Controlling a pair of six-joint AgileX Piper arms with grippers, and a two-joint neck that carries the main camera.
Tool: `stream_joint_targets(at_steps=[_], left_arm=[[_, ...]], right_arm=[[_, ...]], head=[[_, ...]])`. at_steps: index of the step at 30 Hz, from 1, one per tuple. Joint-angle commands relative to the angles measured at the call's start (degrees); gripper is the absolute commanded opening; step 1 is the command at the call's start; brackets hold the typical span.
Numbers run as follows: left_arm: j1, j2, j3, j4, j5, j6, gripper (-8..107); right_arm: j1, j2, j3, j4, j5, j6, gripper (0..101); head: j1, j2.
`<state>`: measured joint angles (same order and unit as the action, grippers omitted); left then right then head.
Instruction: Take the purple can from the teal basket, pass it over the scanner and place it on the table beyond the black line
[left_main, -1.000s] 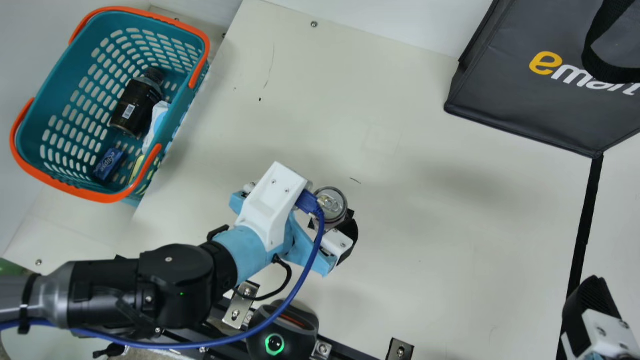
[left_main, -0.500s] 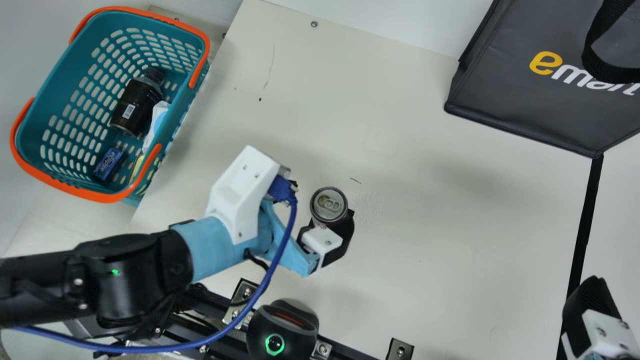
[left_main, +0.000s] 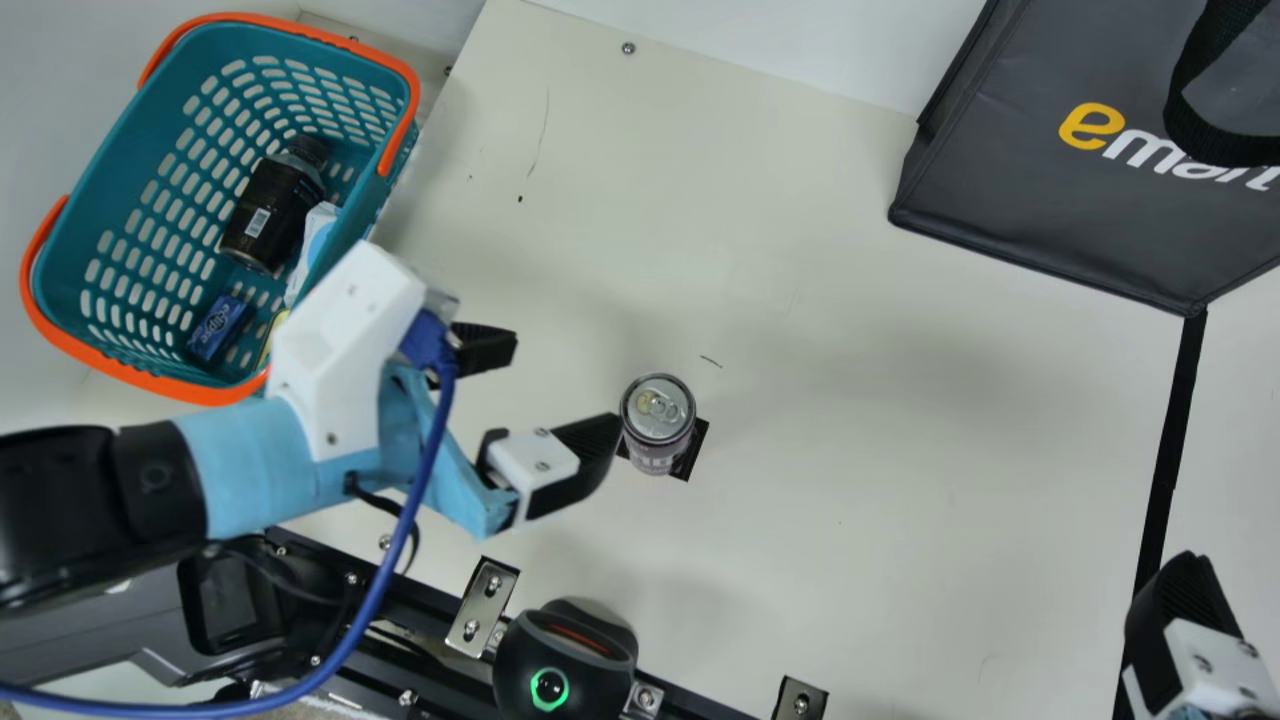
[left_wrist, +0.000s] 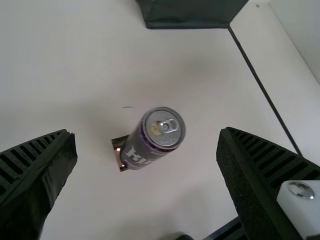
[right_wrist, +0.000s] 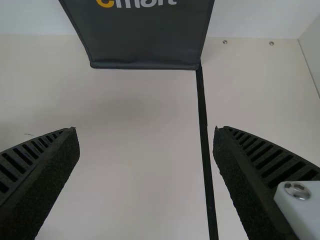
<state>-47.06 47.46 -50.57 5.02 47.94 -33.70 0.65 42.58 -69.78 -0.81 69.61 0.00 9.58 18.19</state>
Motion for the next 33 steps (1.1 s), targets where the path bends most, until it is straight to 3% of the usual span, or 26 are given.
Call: stream_joint_targets(at_steps=[1,12,17,18,27,33], left_arm=[[5.3,-0.8,-0.9,-1.8,2.0,8.3,90],[20.9,-2.9,-4.9,-4.5,6.8,24.5,90],[26.5,-2.8,-6.1,-6.2,7.9,29.5,90],[24.2,-2.9,-6.0,-5.8,7.7,27.5,90],[26.5,-2.9,-6.1,-6.2,8.1,29.6,90],[26.5,-2.9,-6.1,-6.2,8.1,29.6,90]], right_arm=[[0.0,0.0,0.0,0.0,0.0,0.0,95],[0.0,0.0,0.0,0.0,0.0,0.0,95],[0.0,0.0,0.0,0.0,0.1,0.0,95],[0.0,0.0,0.0,0.0,0.1,0.0,95],[0.0,0.0,0.0,0.0,0.1,0.0,95],[0.0,0.0,0.0,0.0,0.1,0.0,95]], head=[[-1.7,0.2],[-1.7,0.2],[-1.7,-6.5],[-1.7,-7.8],[-1.7,-19.8],[-1.7,-19.8]])
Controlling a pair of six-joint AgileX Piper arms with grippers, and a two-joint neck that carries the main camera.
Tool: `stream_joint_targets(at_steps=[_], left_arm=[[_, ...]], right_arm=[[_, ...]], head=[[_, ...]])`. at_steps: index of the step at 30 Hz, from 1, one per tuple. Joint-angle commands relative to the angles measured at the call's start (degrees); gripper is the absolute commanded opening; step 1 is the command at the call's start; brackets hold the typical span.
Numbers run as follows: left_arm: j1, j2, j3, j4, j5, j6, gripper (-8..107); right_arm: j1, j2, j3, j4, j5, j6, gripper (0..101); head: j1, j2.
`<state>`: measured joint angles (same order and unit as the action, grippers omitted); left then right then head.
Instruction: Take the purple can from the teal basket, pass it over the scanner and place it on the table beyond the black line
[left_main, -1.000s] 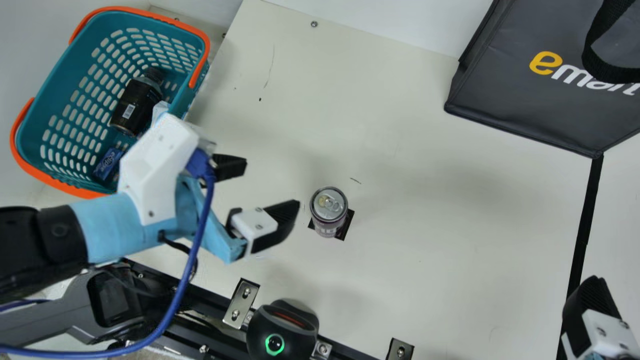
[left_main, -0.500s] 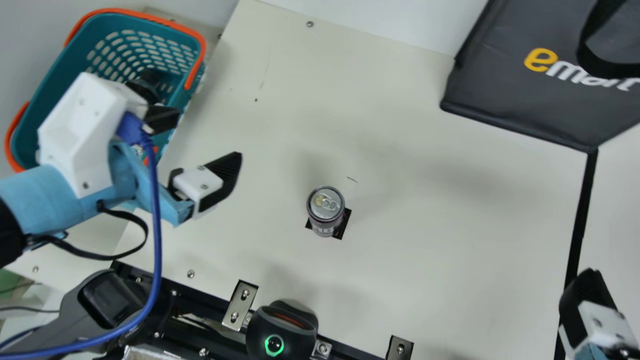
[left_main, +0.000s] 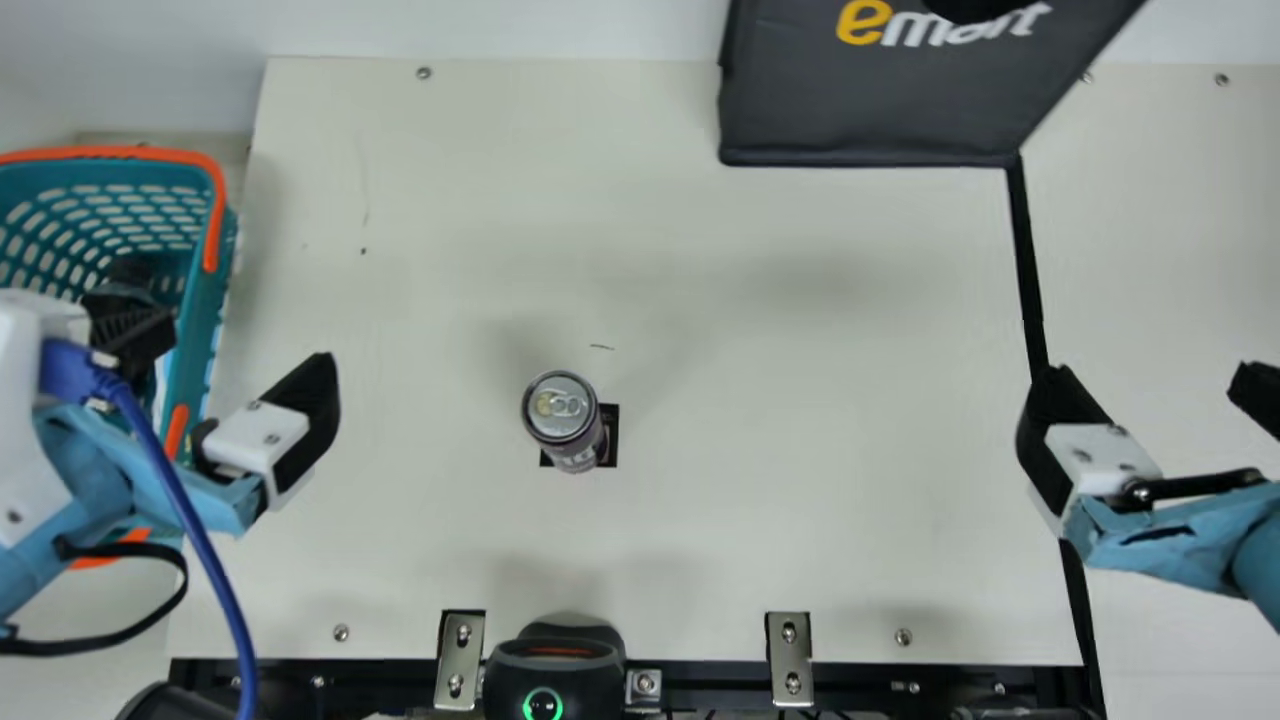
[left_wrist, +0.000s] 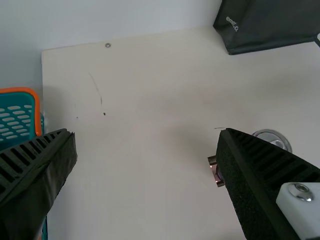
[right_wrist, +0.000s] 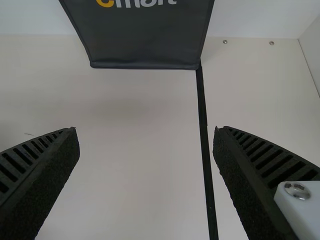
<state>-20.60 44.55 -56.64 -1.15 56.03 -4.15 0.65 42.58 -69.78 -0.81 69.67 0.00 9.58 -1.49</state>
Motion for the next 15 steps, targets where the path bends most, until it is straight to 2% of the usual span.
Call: stream_joint_targets(at_steps=[1,7,15], left_arm=[[0.0,0.1,0.0,0.0,0.0,0.1,90],[-2.7,0.5,-0.4,0.5,0.3,-0.3,90],[-12.2,3.0,-1.7,5.1,0.2,-7.4,90]], right_arm=[[0.0,0.0,0.0,0.0,0.0,0.0,95],[0.0,0.0,0.0,0.0,0.0,0.0,95],[0.0,0.0,0.0,0.0,0.0,0.0,95]], head=[[-1.7,-0.1],[-1.7,-0.1],[-1.7,-0.1]])
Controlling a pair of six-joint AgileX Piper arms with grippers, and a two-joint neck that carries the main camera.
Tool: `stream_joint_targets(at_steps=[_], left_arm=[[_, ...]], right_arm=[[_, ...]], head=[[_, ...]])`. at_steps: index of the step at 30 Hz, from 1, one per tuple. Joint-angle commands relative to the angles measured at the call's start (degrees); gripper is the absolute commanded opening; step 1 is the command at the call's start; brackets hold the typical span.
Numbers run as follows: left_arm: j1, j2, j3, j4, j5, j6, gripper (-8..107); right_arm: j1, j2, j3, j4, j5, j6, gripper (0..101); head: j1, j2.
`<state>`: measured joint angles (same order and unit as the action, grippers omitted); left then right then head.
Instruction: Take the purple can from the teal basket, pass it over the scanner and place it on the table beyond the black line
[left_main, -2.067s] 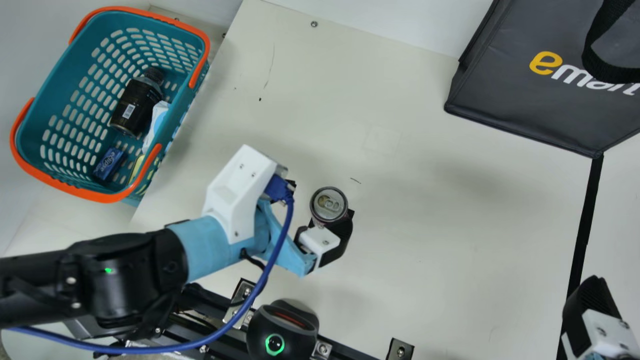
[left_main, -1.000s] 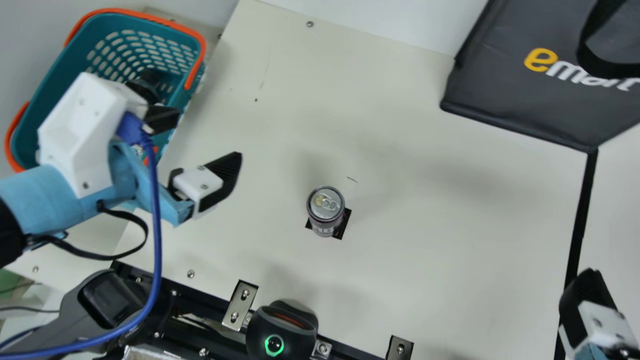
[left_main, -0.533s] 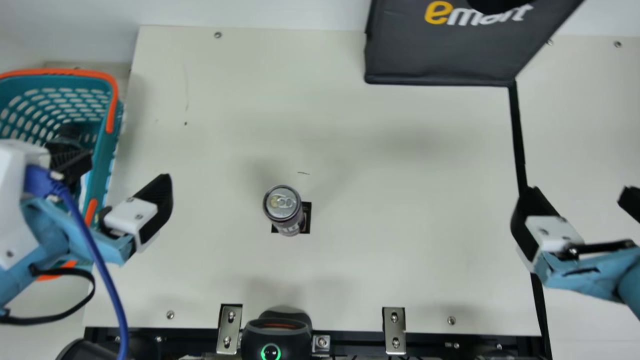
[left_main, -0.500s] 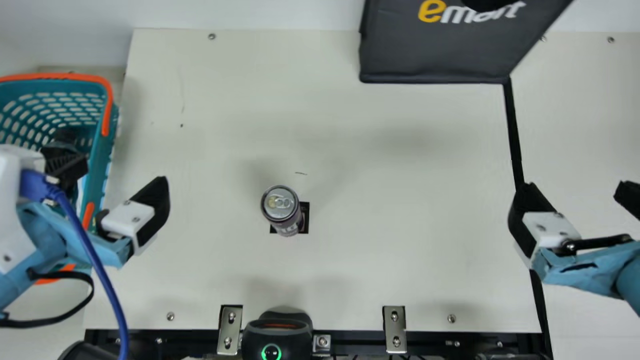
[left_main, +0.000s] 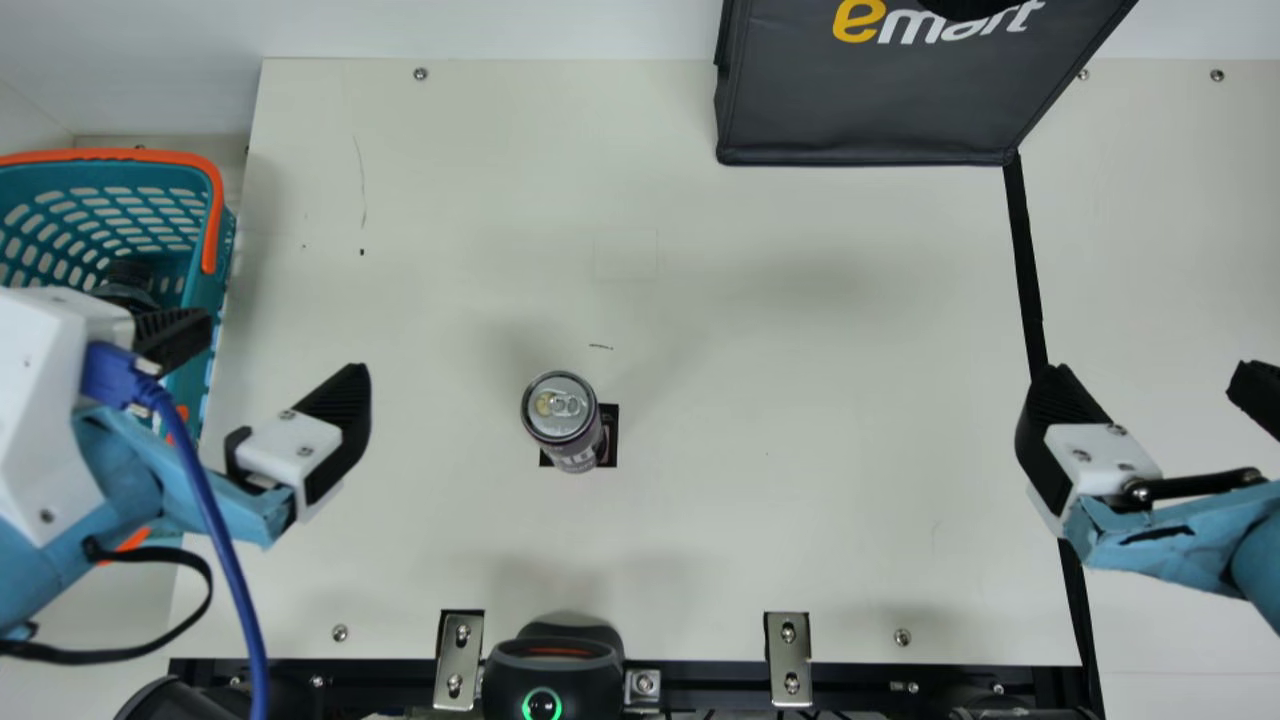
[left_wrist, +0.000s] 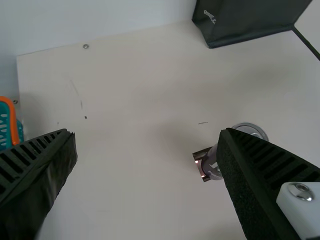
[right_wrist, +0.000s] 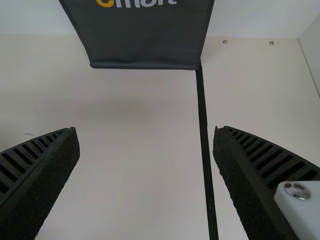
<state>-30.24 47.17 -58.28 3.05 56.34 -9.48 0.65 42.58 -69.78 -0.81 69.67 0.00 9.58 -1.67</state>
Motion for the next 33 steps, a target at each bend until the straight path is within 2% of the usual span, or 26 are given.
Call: stream_joint_targets(at_steps=[1,10,20,26,33], left_arm=[[-4.1,0.9,-0.4,1.9,-0.2,-3.6,90],[-19.2,7.6,-3.3,12.4,-0.5,-19.3,90],[-34.7,17.6,-7.1,25.4,3.4,-40.9,90],[-40.9,22.6,-8.4,31.3,6.6,-53.7,90],[-45.2,26.7,-9.2,34.2,9.9,-65.3,90]], right_arm=[[0.0,0.0,0.0,0.0,0.0,0.0,95],[0.0,0.0,0.0,0.0,-0.1,0.0,95],[0.0,0.0,0.0,0.0,-0.1,0.0,95],[0.0,0.0,0.0,0.0,-0.1,0.0,95],[0.0,0.0,0.0,0.0,-0.1,0.0,95]], head=[[-1.7,0.1],[-1.7,0.1],[-1.7,0.1],[-1.7,0.1],[-1.7,0.1]])
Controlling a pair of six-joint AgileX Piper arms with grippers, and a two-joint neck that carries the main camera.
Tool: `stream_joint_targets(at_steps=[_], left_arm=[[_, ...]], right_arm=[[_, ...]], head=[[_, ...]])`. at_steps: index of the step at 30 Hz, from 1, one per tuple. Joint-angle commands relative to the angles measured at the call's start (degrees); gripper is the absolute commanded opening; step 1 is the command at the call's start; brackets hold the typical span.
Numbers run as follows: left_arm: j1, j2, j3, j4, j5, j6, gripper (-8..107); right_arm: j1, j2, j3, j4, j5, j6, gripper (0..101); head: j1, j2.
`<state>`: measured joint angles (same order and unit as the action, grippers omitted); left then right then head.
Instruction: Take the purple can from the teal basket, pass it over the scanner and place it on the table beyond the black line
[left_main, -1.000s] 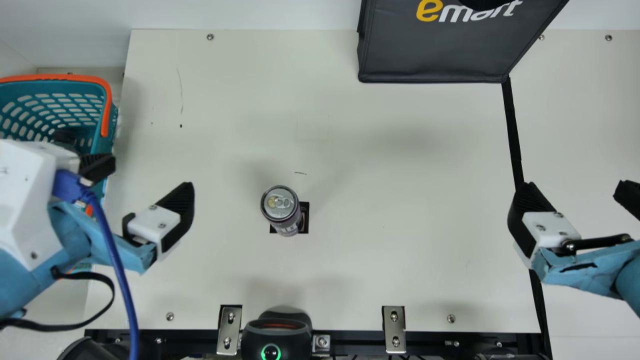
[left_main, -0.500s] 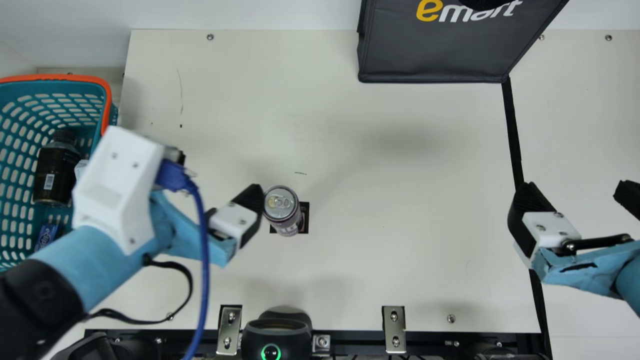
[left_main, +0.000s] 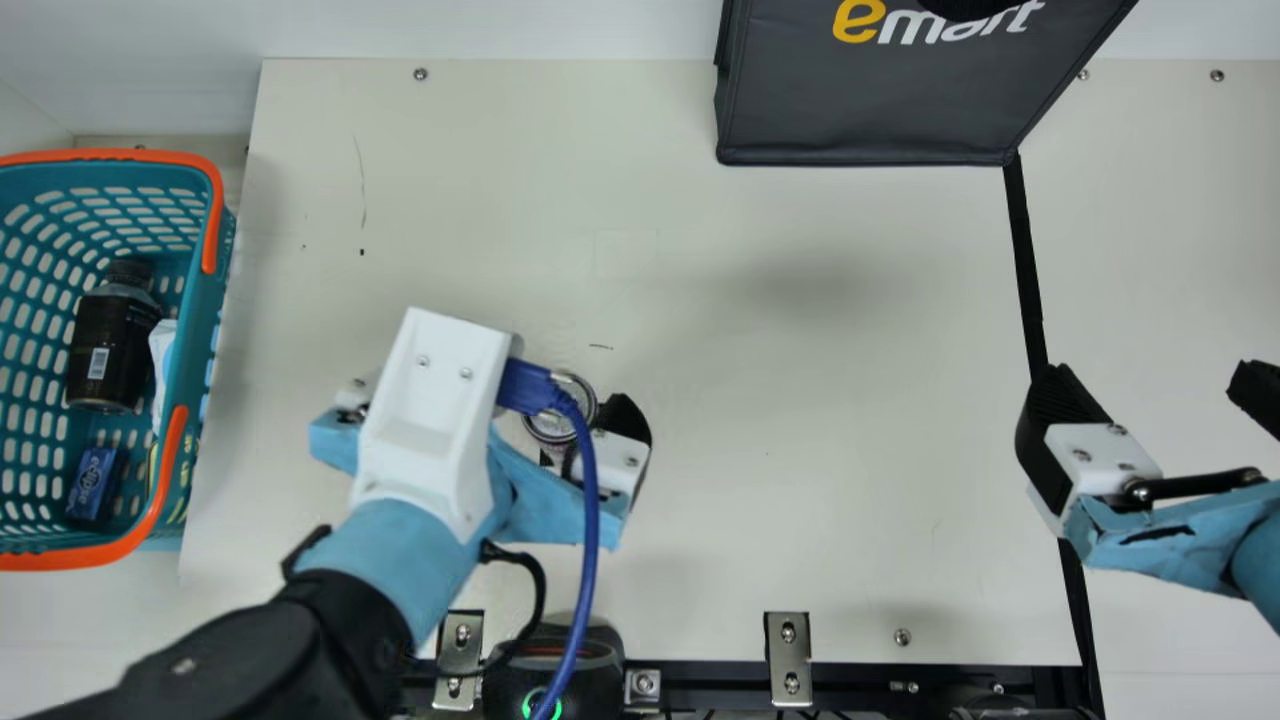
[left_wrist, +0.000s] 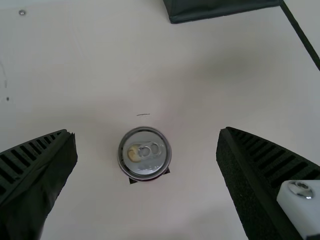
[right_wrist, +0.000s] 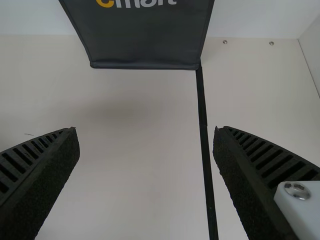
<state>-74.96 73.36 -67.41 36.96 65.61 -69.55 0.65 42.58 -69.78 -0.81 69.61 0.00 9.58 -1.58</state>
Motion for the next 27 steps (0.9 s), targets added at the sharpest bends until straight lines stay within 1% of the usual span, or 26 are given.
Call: stream_joint_targets(at_steps=[1,6,11,19,27], left_arm=[[-0.8,0.9,-0.1,0.5,1.1,-6.5,90],[-1.5,2.6,0.0,0.9,3.4,-11.7,90],[-1.4,4.1,0.5,-0.2,3.8,-14.3,90],[0.1,6.4,3.0,-2.5,0.6,-14.7,90],[1.3,8.9,5.4,-1.4,-2.9,-14.6,90]], right_arm=[[0.0,0.0,0.0,0.0,0.0,0.0,95],[0.0,0.0,0.0,0.0,0.0,0.0,95],[0.0,0.0,0.0,0.0,0.1,0.0,95],[0.0,0.0,0.0,0.0,0.1,0.0,95],[0.0,0.0,0.0,0.0,0.1,0.0,95]], head=[[-1.7,0.0],[-1.7,0.0],[-1.7,0.0],[-1.7,0.0],[-1.7,0.0]])
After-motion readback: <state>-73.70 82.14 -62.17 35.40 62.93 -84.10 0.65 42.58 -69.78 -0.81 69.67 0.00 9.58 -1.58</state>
